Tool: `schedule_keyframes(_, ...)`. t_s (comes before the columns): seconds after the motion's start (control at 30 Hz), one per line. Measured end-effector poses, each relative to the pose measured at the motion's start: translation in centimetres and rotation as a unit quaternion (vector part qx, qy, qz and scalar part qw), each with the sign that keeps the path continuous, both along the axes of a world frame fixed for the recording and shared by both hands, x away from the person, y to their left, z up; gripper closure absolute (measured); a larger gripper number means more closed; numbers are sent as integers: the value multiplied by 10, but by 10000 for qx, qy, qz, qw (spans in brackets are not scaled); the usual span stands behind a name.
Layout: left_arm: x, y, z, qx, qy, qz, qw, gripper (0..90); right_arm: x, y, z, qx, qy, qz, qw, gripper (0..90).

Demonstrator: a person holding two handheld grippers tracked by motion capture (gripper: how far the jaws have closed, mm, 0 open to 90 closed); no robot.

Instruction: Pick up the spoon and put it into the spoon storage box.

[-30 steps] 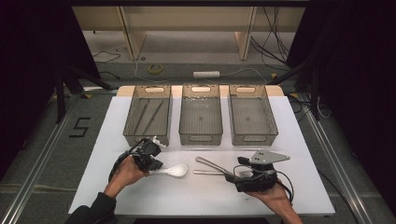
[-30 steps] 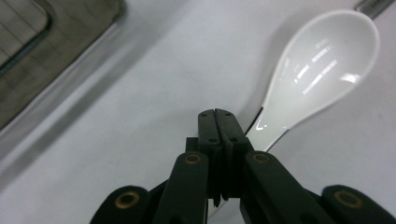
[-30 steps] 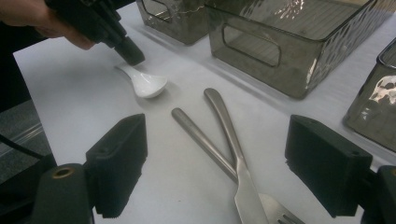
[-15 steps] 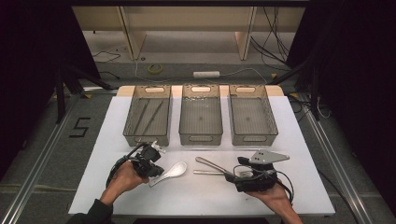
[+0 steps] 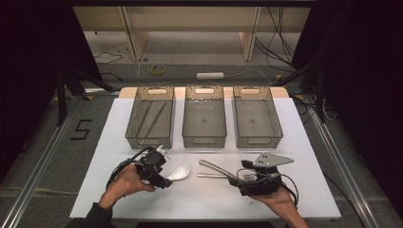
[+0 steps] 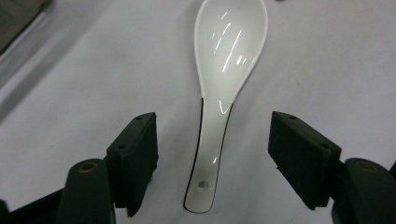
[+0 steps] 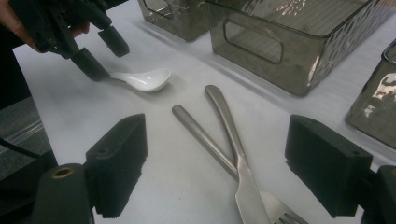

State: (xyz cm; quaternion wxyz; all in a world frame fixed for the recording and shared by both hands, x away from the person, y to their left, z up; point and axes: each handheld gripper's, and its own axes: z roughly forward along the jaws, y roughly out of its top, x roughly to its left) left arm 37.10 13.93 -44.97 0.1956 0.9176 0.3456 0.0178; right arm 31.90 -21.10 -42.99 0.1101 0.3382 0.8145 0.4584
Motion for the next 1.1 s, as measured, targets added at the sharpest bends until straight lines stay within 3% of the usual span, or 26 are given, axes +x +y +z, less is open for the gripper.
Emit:
schedule_keyframes(0.07,0,-1,-3,95,-32,-10,9999,317,0,0,0,-4,5,9,10000,220)
schedule_keyframes(0.33,-2,-5,-7,329,-43,-190,9993,547,0,0,0,-10,13,13,10000,220)
schedule_keyframes(0.67,-3,-10,-13,551,-33,-382,9977,671,0,1,0,-17,6,23,10000,220)
schedule_keyframes(0.97,-5,-11,-13,569,-140,-458,9972,748,0,1,0,-37,17,12,10000,221)
schedule_keyframes(1.1,-4,-9,-13,483,-152,-440,9977,753,0,1,0,-37,19,14,10000,222)
